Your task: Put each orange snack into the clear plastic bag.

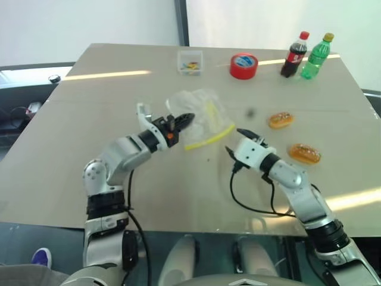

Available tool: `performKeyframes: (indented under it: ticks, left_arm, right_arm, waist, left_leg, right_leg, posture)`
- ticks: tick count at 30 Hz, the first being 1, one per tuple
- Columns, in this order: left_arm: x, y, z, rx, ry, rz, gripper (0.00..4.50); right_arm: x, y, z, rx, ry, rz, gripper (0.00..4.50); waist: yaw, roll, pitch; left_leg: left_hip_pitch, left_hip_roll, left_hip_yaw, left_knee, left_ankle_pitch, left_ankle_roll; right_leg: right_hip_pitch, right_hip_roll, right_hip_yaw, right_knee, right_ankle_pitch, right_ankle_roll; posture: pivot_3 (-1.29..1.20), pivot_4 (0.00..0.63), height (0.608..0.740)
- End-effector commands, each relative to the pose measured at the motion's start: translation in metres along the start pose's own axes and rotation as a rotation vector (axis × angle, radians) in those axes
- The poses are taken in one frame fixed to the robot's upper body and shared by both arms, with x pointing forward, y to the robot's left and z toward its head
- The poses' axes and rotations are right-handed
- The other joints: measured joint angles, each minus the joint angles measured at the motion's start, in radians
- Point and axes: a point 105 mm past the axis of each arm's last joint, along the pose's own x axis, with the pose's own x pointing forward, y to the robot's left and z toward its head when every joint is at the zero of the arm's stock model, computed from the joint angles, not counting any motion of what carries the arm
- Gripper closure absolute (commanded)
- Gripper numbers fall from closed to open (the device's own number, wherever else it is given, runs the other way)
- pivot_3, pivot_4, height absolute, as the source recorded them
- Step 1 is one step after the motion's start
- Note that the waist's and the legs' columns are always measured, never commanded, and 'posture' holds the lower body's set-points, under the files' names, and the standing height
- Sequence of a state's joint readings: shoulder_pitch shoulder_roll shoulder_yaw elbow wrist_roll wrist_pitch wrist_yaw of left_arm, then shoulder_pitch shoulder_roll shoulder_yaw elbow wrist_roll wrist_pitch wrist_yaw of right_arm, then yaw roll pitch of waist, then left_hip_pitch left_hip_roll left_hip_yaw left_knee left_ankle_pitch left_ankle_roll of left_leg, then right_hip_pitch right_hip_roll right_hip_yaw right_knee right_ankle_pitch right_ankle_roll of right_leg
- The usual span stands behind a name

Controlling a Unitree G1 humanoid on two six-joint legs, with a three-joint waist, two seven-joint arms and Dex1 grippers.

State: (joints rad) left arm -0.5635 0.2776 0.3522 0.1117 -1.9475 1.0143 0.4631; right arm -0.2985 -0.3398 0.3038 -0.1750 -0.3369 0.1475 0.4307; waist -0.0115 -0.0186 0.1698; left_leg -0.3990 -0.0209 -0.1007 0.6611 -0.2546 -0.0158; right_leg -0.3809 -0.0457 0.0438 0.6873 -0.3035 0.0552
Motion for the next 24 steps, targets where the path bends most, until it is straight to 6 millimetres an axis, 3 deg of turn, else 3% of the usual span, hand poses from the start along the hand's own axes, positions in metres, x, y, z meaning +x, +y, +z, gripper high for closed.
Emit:
performKeyframes:
  ticks: [1,12,19,24]
  left_arm:
    - [0.002,-0.019,0.007,-0.018,-0.028,-0.078,4.45]
    - [0.012,-0.047,0.017,-0.098,-0.092,-0.143,4.45]
    - [0.012,-0.048,0.013,-0.126,-0.102,-0.146,4.45]
    - [0.012,-0.053,0.015,-0.135,-0.116,-0.158,4.45]
  right_arm:
    - [0.006,-0.008,0.010,0.004,-0.038,-0.085,1.27]
    - [0.042,-0.030,0.025,0.137,-0.076,-0.330,1.27]
    - [0.057,-0.047,0.035,0.084,-0.114,-0.446,1.27]
    - [0.068,-0.024,0.045,0.078,-0.182,-0.327,1.27]
  waist:
    - [0.000,0.000,0.000]
    - [-0.002,-0.001,0.000]
    - [-0.002,-0.001,0.000]
    - [-0.005,-0.001,0.000]
  left_leg:
    - [0.000,0.000,0.000,0.000,0.000,0.000]
    - [0.000,-0.001,0.000,0.000,0.000,0.000]
    - [0.000,-0.001,0.000,0.000,0.000,-0.001]
    - [0.000,-0.001,0.001,-0.001,0.000,-0.001]
  right_leg:
    - [0.000,0.000,0.000,0.000,0.000,0.000]
    - [0.000,0.001,0.000,0.000,0.000,0.000]
    - [0.000,0.001,0.000,-0.001,0.000,0.000]
    - [0.000,0.001,0.000,-0.002,0.000,0.000]
  posture:
    - [0.00,0.150,0.740]
    - [0.00,0.150,0.740]
    - [0.00,0.150,0.740]
    - [0.00,0.150,0.740]
